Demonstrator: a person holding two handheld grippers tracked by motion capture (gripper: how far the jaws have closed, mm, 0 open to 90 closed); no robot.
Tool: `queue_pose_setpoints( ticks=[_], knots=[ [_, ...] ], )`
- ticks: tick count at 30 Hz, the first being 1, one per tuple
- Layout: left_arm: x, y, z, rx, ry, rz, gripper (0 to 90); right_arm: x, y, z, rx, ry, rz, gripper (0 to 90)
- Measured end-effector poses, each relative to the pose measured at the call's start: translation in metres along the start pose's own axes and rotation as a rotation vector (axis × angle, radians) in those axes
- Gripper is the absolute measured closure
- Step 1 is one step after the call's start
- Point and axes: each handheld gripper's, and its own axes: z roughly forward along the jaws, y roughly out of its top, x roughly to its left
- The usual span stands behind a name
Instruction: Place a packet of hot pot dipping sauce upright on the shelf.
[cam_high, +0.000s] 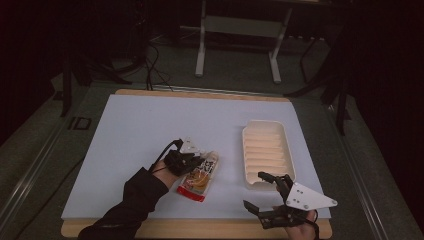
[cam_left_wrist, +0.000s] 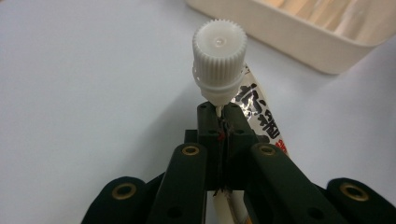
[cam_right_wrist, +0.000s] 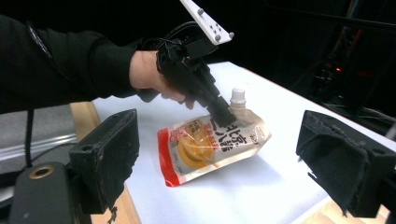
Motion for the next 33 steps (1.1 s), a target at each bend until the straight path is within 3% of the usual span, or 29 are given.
queue_pose_setpoints(
  ticks=[4, 10, 12, 13, 17, 21, 26, 28, 33],
  knots=[
    [-0.004, -0.003, -0.011, -0.042, -0.008, -0.006, 88.1, 0.001, 0.003, 0.002, 0.045, 0.009, -0.008, 14.1],
    [-0.011, -0.005, -0.032, -0.129, -0.020, -0.013, 88.2, 0.002, 0.007, 0.000, 0.047, -0.001, 0.014, 19.1],
    [-0.013, -0.006, -0.039, -0.160, -0.026, -0.015, 88.4, 0.000, 0.008, -0.001, 0.009, 0.013, 0.008, 19.0],
    [-0.013, -0.006, -0.039, -0.160, -0.026, -0.015, 88.4, 0.000, 0.008, -0.001, 0.009, 0.013, 0.008, 19.0],
    [-0.014, -0.006, -0.056, -0.234, -0.029, -0.030, 88.4, -0.003, 0.015, -0.002, 0.026, 0.000, 0.017, 15.8],
    [-0.016, -0.006, -0.066, -0.300, -0.031, -0.037, 88.4, -0.008, 0.025, -0.004, -0.008, 0.001, 0.091, 12.5],
    [-0.018, -0.005, -0.076, -0.370, -0.063, -0.046, 88.4, -0.014, 0.041, -0.004, -0.040, 0.004, 0.070, 10.2],
    [-0.020, -0.005, -0.079, -0.400, -0.077, -0.050, 88.5, -0.016, 0.046, -0.001, -0.050, 0.026, 0.076, 10.6],
    [-0.027, -0.003, -0.087, -0.460, -0.107, -0.038, 88.5, -0.020, 0.058, 0.012, -0.051, 0.063, 0.065, 16.8]
  ],
)
